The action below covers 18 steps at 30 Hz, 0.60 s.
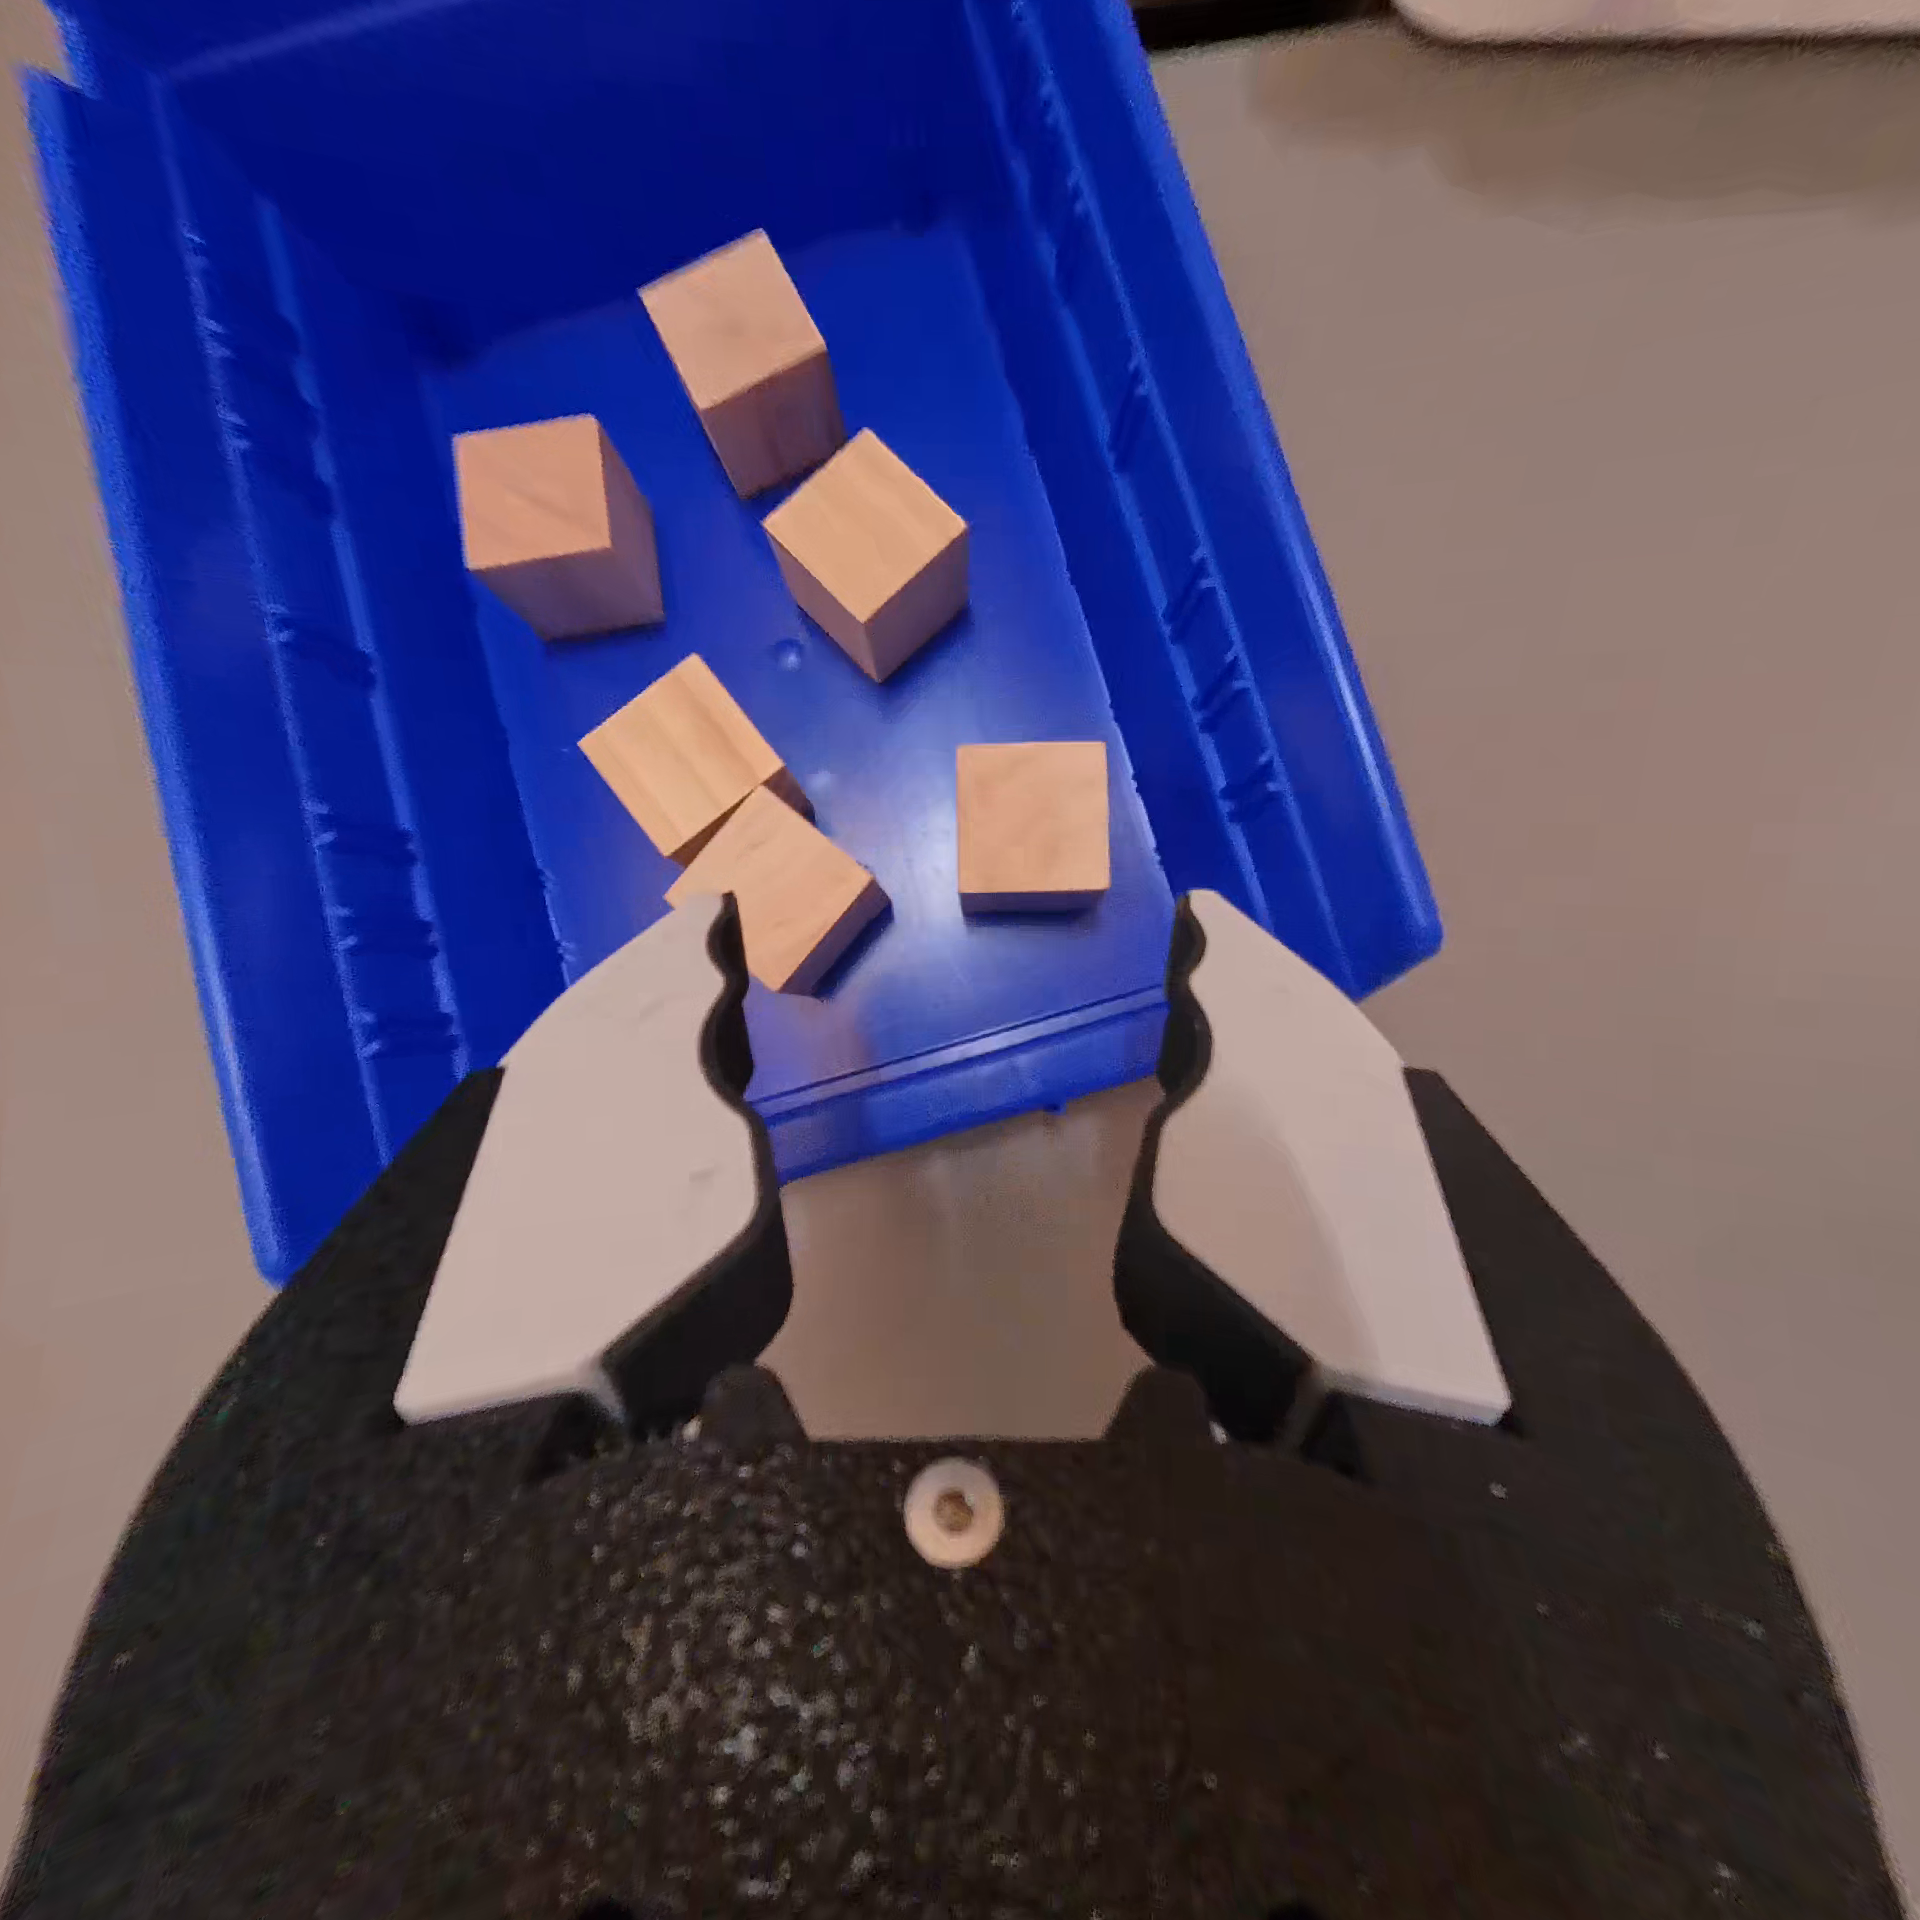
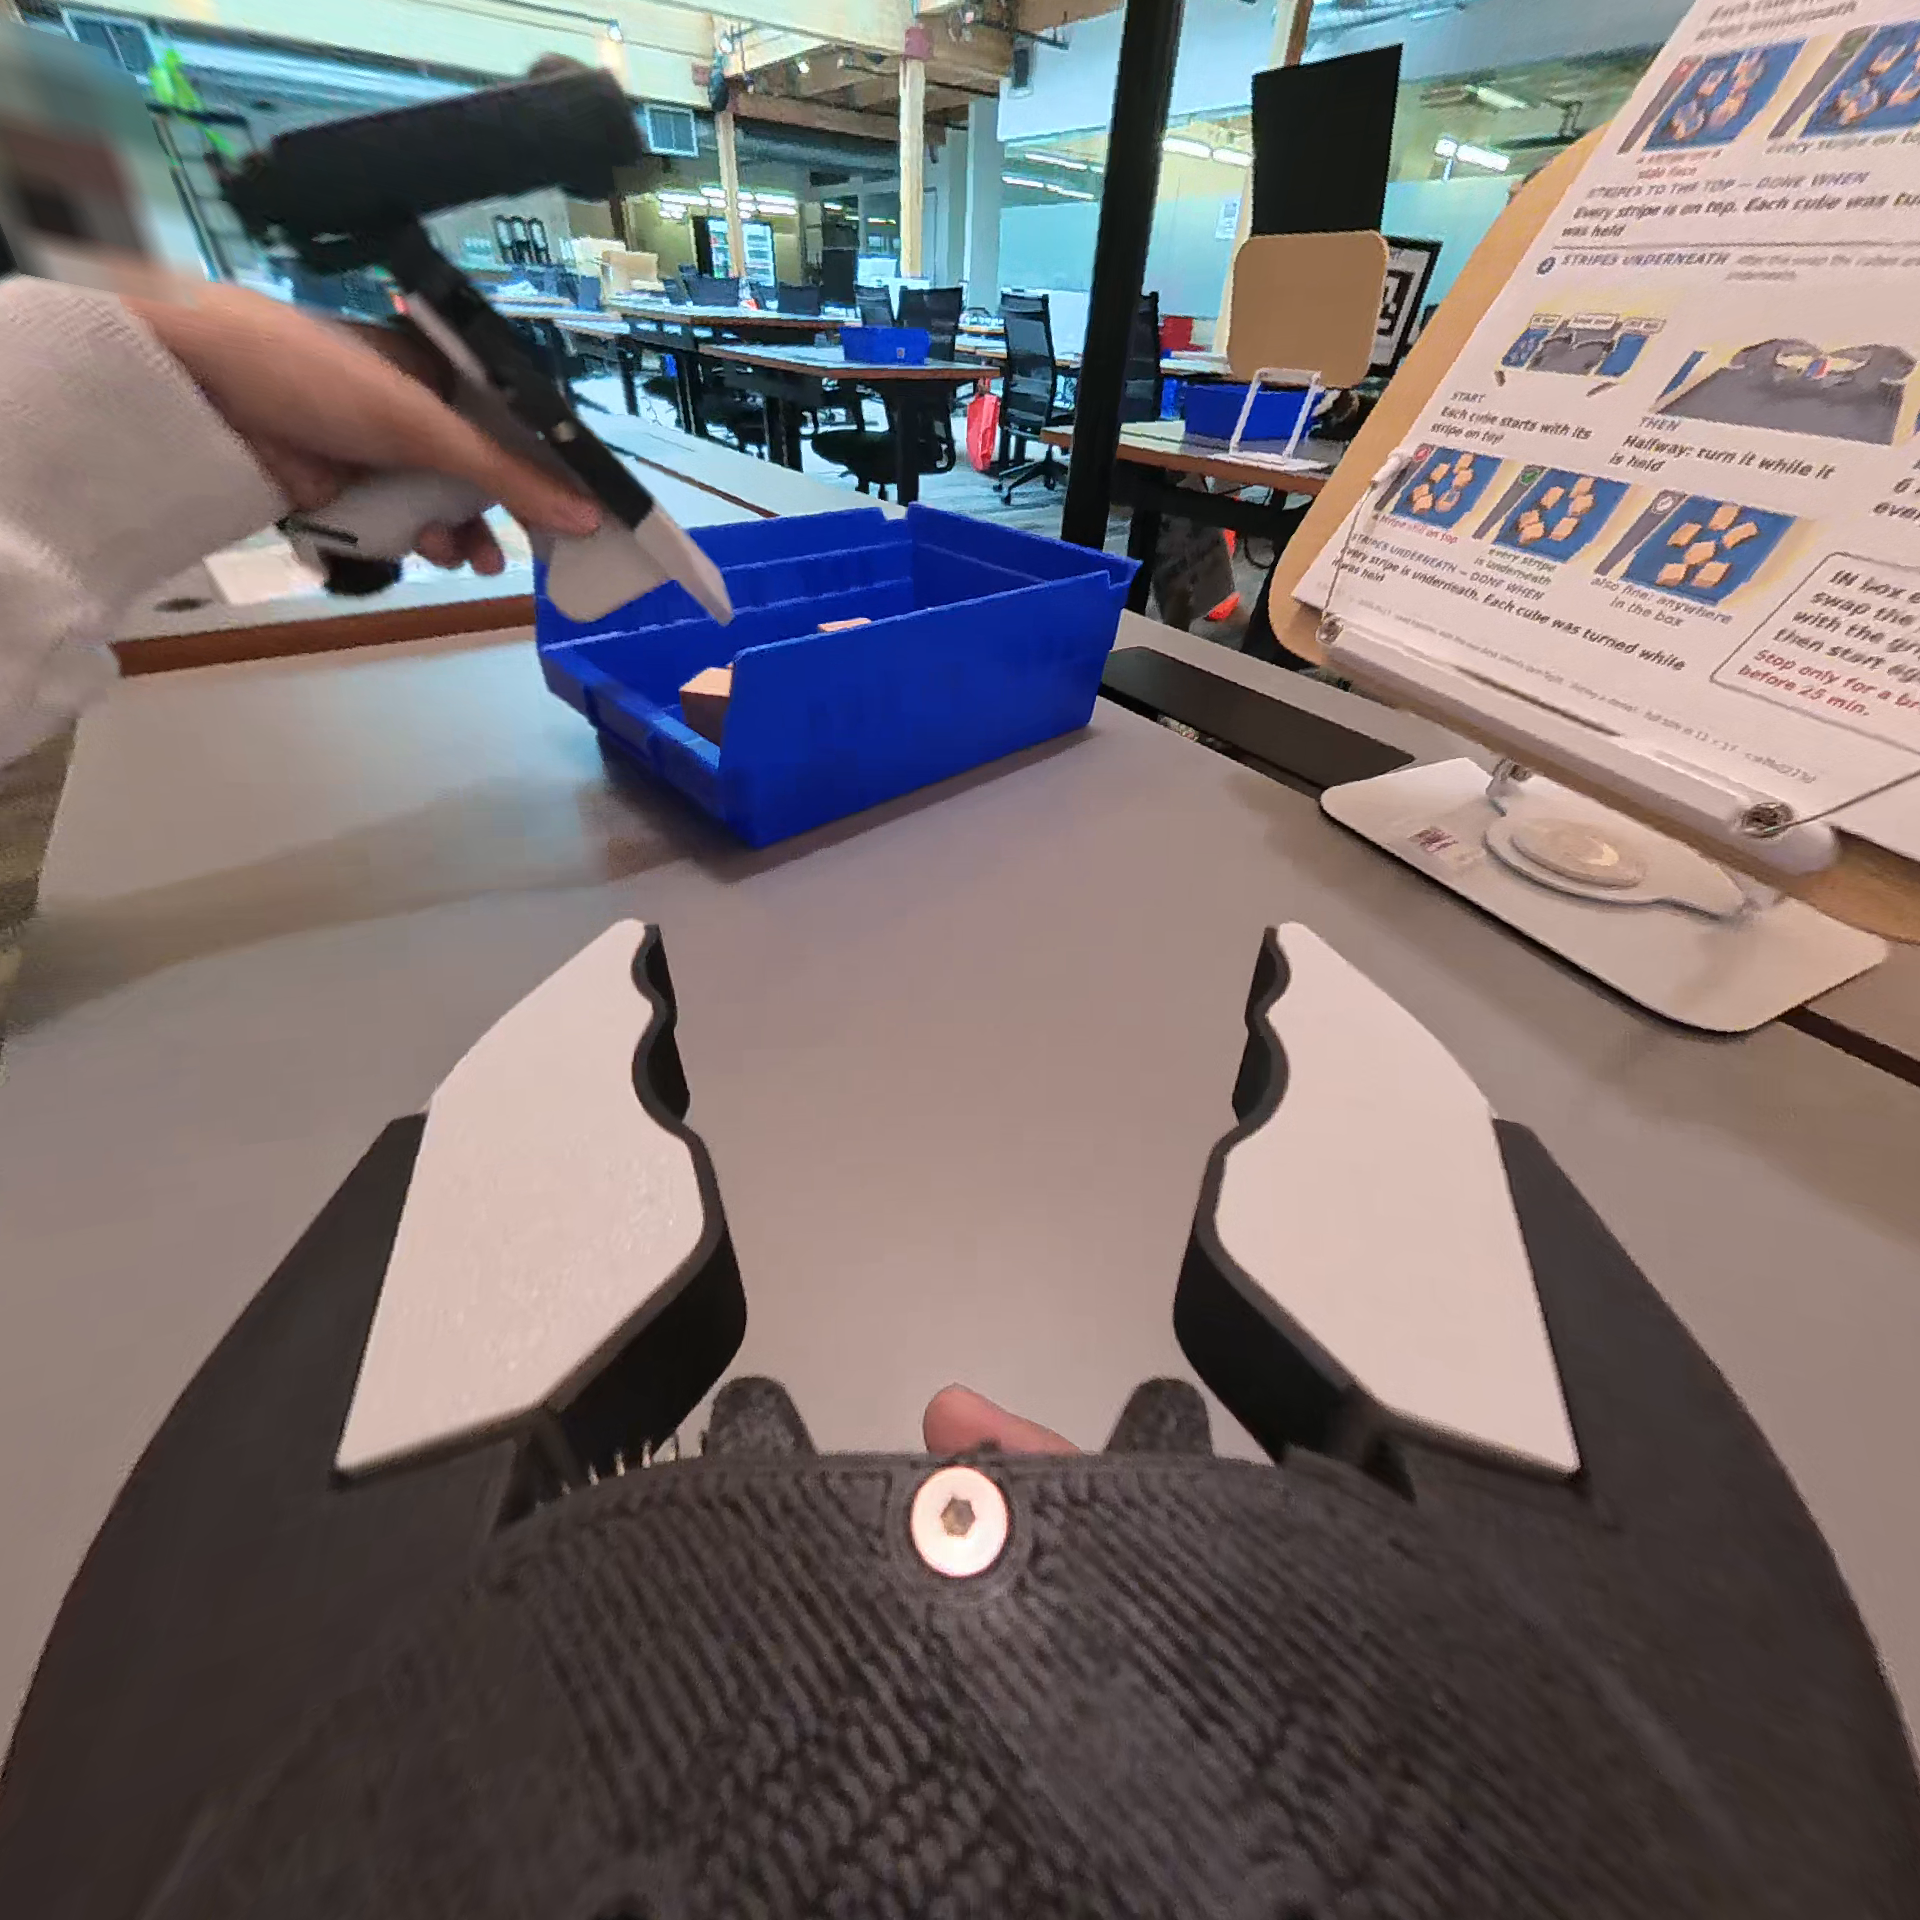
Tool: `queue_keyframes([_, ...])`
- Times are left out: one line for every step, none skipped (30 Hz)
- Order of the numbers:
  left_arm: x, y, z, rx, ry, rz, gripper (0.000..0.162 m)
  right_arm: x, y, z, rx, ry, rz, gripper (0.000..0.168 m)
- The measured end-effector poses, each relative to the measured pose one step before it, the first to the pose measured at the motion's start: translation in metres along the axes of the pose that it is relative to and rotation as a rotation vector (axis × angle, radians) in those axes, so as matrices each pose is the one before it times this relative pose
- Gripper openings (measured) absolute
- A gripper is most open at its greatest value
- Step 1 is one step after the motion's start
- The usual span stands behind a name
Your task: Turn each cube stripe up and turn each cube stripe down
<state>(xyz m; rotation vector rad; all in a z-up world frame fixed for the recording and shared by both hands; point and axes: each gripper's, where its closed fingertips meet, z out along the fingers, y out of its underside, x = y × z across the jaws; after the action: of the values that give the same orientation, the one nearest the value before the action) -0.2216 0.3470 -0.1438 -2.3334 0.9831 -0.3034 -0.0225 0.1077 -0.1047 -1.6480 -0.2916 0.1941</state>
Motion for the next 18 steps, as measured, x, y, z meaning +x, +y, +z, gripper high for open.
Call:
queue_keyframes([0.00338,-0.00221,0.00446,-0.0424,0.0186,0.0002,0.076,0.00005,0.00007,-0.00603,0.0079,0.0092,-0.0245,0.105])
queue_keyframes([0.00360,-0.00241,0.00464,-0.0389,0.0181,0.0014,0.076,-0.00006,-0.00044,-0.00608,0.0090,0.0064,-0.0188,0.105])
queue_keyframes([0.00203,-0.00144,0.00527,-0.0440,0.0072,0.0072,0.075,0.00056,-0.00083,-0.00619,0.0117,0.0066,-0.0085,0.105])
queue_keyframes([-0.00051,-0.00016,0.00593,-0.0497,-0.0099,0.0118,0.072,0.00154,-0.00230,-0.00535,0.0214,0.0086,-0.0026,0.103])
queue_keyframes([-0.00091,-0.00011,0.00627,-0.0450,-0.0119,0.0106,0.072,0.00107,-0.00243,-0.00418,0.0182,-0.0002,-0.0036,0.101])
queue_keyframes([0.00045,-0.00114,0.00628,-0.0336,-0.0015,0.0039,0.071,0.00153,-0.00052,-0.00383,0.0013,-0.0050,-0.0120,0.101])
queue_keyframes([0.00150,-0.00150,0.00601,-0.0244,0.0070,-0.0082,0.067,0.00463,0.00018,-0.00363,-0.0055,0.0114,-0.0094,0.101])
queue_keyframes([0.00330,-0.00143,0.00523,-0.0204,0.0186,-0.0170,0.065,0.00611,-0.00028,-0.00339,-0.0034,0.0218,0.0062,0.101])
queue_keyframes([0.00420,-0.00098,0.00465,-0.0186,0.0240,-0.0160,0.064,0.00362,-0.00217,-0.00307,0.0090,0.0061,0.0161,0.101])
queue_keyframes([0.00161,-0.00036,0.00452,-0.0186,0.0061,-0.0092,0.062,0.00122,-0.00334,-0.00250,0.0182,-0.0077,0.0185,0.100])
queue_keyframes([-0.00157,0.00030,0.00459,-0.0205,-0.0157,-0.0026,0.059,0.00131,-0.00273,-0.00213,0.0176,-0.0047,0.0154,0.099])
queue_keyframes([-0.00187,0.00126,0.00446,-0.0249,-0.0152,-0.0001,0.060,0.00208,-0.00167,-0.00154,0.0131,0.0037,0.0091,0.098])
queue_keyframes([-0.00092,0.00203,0.00416,-0.0277,-0.0072,-0.0015,0.059,0.00191,-0.00061,-0.00084,0.0060,0.0045,0.0042,0.097])
queue_keyframes([-0.00083,0.00151,0.00382,-0.0222,-0.0057,-0.0022,0.059,0.00074,0.00021,-0.00029,-0.0004,-0.0005,0.0022,0.097])
queue_keyframes([-0.00083,0.00078,0.00327,-0.0142,-0.0043,-0.0020,0.059,-0.00002,0.00022,0.00000,-0.0030,-0.0027,0.0006,0.097])
queue_keyframes([-0.00049,0.00068,0.00319,-0.0115,0.0003,-0.0030,0.059,-0.00002,0.00004,0.00011,-0.0027,0.0001,-0.0041,0.097])
queue_keyframes([-0.00068,0.00089,0.00300,-0.0120,0.0009,-0.0062,0.059,0.00012,-0.00005,0.00034,-0.0015,0.0025,-0.0098,0.097])
queue_keyframes([-0.00084,0.00081,0.00288,-0.0105,-0.0017,-0.0076,0.058,-0.00009,-0.00005,0.00025,-0.0025,0.0021,-0.0118,0.097])
